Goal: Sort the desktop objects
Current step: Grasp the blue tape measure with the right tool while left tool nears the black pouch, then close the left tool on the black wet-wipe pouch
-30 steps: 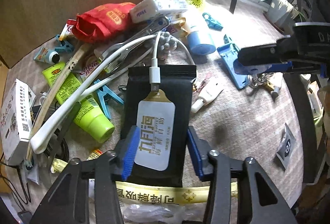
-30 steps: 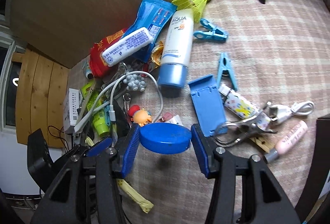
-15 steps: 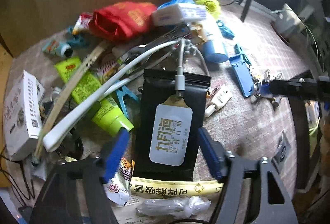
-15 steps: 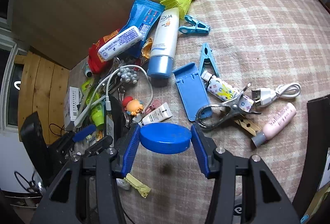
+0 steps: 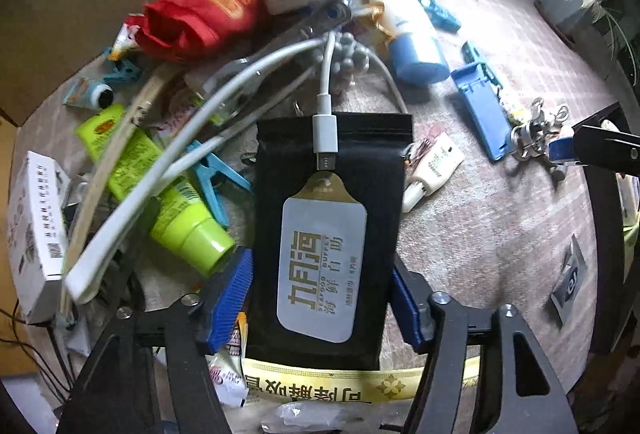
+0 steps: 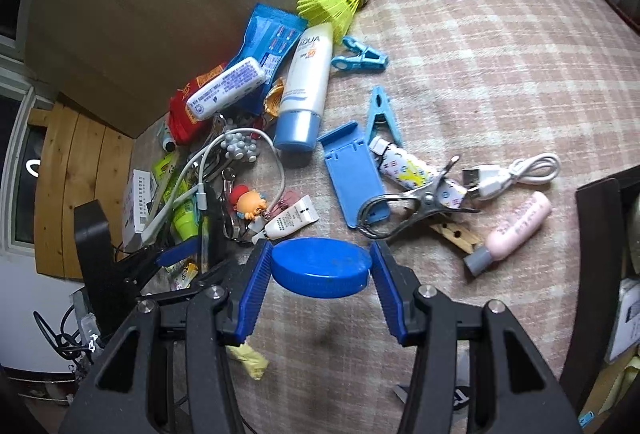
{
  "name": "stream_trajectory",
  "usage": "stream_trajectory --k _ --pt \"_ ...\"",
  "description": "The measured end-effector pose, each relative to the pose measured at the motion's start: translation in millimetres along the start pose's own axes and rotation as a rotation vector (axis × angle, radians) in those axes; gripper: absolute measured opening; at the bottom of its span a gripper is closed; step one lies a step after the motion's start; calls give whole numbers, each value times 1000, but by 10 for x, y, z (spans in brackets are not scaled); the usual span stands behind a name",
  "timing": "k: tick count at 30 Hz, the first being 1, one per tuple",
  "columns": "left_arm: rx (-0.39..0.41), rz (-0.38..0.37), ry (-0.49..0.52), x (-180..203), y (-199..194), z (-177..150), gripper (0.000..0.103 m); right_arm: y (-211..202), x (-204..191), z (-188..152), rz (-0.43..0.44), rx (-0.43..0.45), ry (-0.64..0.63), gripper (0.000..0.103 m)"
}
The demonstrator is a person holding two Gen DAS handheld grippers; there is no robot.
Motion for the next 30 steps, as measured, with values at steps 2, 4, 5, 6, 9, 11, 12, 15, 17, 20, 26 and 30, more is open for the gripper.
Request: stream_trajectory --k 2,4,5,6,9,11,12,15,17,20,26,30 --pt "26 -10 1 32 -136 17 35 -79 37 -3 -4 10 0 49" --pt "54 -20 25 83 -265 43 29 -136 68 -6 -7 17 -1 49" --pt "57 -37 30 106 -276 52 25 -167 95 -7 -12 22 1 49" --pt "47 -48 24 114 -257 53 25 -195 126 -7 -18 28 5 49" --pt "39 -32 6 202 -143 51 24 -258 217 -23 -24 38 26 49" --pt "39 -23 -1 200 -108 27 27 -288 264 -51 -25 38 33 49" --pt "44 -19 -5 189 -116 24 30 -300 288 -65 -27 37 36 49" --pt "28 14 -25 104 -107 26 76 -320 328 -86 -28 36 45 49" --pt "12 15 -34 54 -78 28 80 -319 340 -88 -24 36 51 49" --pt "-4 7 -50 23 -7 45 80 -309 342 -81 -20 34 52 49" --pt "-31 -9 -71 94 109 50 65 -325 341 -65 -17 35 52 49" --pt "-25 -5 -60 129 64 31 57 -359 372 -49 -22 42 57 49"
Point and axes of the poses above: each gripper's, at about its wrist camera, not at the fingertips, and y roughly the way its jaws point, x to its right, z to its top, the point moved 4 cm from there along y, roughly the way its jaws point, and after that the axes turned 9 degrees about x, right-handed, at the moved point
